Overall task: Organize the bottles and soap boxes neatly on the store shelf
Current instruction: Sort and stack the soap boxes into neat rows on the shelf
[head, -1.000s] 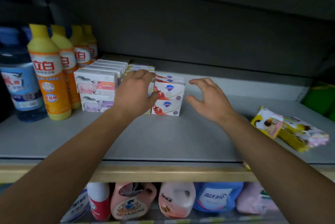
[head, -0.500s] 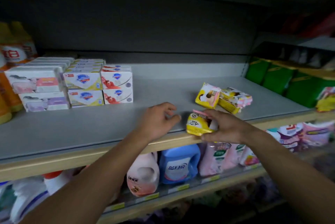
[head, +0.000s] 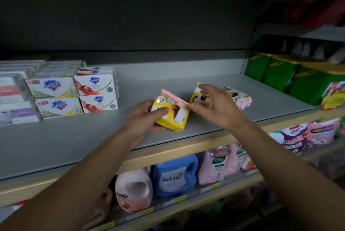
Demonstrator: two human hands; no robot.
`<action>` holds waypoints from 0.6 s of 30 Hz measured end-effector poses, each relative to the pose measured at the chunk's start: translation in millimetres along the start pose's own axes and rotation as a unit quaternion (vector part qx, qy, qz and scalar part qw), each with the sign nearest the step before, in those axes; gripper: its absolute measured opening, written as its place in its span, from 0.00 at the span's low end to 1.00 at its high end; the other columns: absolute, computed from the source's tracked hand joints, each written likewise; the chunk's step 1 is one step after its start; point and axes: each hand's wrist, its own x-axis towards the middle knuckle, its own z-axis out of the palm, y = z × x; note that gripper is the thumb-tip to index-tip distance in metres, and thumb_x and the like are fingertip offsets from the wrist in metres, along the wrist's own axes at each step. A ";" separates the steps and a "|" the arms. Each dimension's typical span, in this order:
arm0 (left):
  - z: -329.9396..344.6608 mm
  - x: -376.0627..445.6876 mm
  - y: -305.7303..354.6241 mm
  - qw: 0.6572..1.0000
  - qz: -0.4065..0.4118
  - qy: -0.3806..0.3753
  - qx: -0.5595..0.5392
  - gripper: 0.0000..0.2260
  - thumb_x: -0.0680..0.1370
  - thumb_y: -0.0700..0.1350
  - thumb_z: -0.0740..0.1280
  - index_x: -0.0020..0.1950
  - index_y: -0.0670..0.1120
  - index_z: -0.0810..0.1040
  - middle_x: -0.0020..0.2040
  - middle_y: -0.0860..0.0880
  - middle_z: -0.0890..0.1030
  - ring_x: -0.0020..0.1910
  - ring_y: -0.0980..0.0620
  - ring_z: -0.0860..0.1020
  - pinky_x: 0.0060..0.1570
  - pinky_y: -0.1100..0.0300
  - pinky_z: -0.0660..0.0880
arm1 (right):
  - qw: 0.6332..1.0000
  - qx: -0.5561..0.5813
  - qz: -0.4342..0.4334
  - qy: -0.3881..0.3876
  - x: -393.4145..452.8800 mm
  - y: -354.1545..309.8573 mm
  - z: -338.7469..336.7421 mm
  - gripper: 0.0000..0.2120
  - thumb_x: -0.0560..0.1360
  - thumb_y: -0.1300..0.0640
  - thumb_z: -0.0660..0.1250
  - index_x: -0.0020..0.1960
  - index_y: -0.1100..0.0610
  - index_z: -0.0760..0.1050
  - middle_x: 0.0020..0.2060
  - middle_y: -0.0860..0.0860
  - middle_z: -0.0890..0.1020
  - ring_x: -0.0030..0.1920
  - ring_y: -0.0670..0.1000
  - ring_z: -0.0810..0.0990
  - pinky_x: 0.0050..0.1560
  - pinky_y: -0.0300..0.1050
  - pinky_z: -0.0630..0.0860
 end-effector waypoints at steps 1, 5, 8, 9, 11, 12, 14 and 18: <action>-5.1 2.8 -0.8 1.000 0.002 0.014 -0.021 0.06 0.79 0.39 0.66 0.54 0.42 0.80 0.49 0.40 0.84 0.46 0.45 0.84 0.46 0.47 0.82 | 0.999 -0.046 0.014 0.015 12.6 7.4 -3.4 0.35 0.69 0.40 0.72 0.71 0.54 0.69 0.63 0.53 0.78 0.63 0.55 0.75 0.64 0.48 0.70; -15.4 9.9 -5.2 0.992 0.000 0.044 -0.120 0.06 0.78 0.38 0.65 0.52 0.39 0.81 0.47 0.40 0.85 0.45 0.45 0.84 0.42 0.47 0.82 | 0.962 -0.248 0.070 -0.085 58.1 26.9 -2.6 0.41 0.68 0.35 0.69 0.75 0.52 0.62 0.70 0.54 0.71 0.72 0.58 0.63 0.72 0.56 0.56; -17.4 12.5 -10.4 0.993 0.013 0.033 -0.116 0.06 0.78 0.36 0.65 0.51 0.40 0.81 0.46 0.40 0.85 0.44 0.45 0.84 0.39 0.49 0.81 | 0.927 -0.287 0.124 -0.206 83.5 31.3 0.4 0.42 0.65 0.34 0.70 0.73 0.49 0.61 0.65 0.54 0.73 0.72 0.59 0.61 0.71 0.63 0.51; -17.9 13.0 -11.2 0.993 0.017 0.027 -0.112 0.05 0.78 0.36 0.66 0.50 0.40 0.81 0.46 0.41 0.85 0.43 0.46 0.84 0.39 0.50 0.81 | 0.923 -0.284 0.133 -0.223 89.2 30.9 1.3 0.42 0.64 0.34 0.71 0.72 0.50 0.62 0.63 0.54 0.74 0.70 0.60 0.63 0.71 0.62 0.52; -19.4 13.6 -11.7 0.993 0.021 0.021 -0.111 0.05 0.77 0.36 0.66 0.48 0.41 0.82 0.45 0.40 0.85 0.43 0.46 0.84 0.39 0.50 0.81 | 0.930 -0.286 0.106 -0.207 94.0 27.9 4.2 0.41 0.62 0.35 0.73 0.68 0.51 0.65 0.59 0.54 0.76 0.65 0.59 0.69 0.68 0.60 0.57; -20.1 13.3 -11.4 0.993 0.020 0.021 -0.116 0.06 0.77 0.36 0.67 0.47 0.42 0.83 0.45 0.40 0.85 0.43 0.45 0.84 0.39 0.49 0.81 | 0.937 -0.288 0.075 -0.184 93.9 25.5 6.9 0.40 0.61 0.37 0.75 0.67 0.52 0.67 0.57 0.53 0.76 0.63 0.58 0.71 0.65 0.58 0.61; -21.4 11.9 -9.9 0.992 0.015 0.020 -0.123 0.06 0.77 0.36 0.67 0.47 0.43 0.84 0.47 0.38 0.84 0.44 0.44 0.84 0.41 0.46 0.81 | 0.953 -0.262 0.023 -0.153 88.8 18.6 12.1 0.35 0.61 0.41 0.77 0.62 0.54 0.69 0.52 0.52 0.75 0.57 0.57 0.75 0.57 0.51 0.68; -18.1 1.4 -0.9 0.982 -0.010 0.051 -0.184 0.04 0.77 0.39 0.67 0.47 0.42 0.82 0.43 0.40 0.84 0.39 0.46 0.83 0.39 0.50 0.81 | 0.985 -0.141 -0.014 -0.102 66.1 -0.8 10.2 0.26 0.61 0.51 0.79 0.56 0.55 0.74 0.46 0.52 0.75 0.51 0.57 0.76 0.44 0.46 0.70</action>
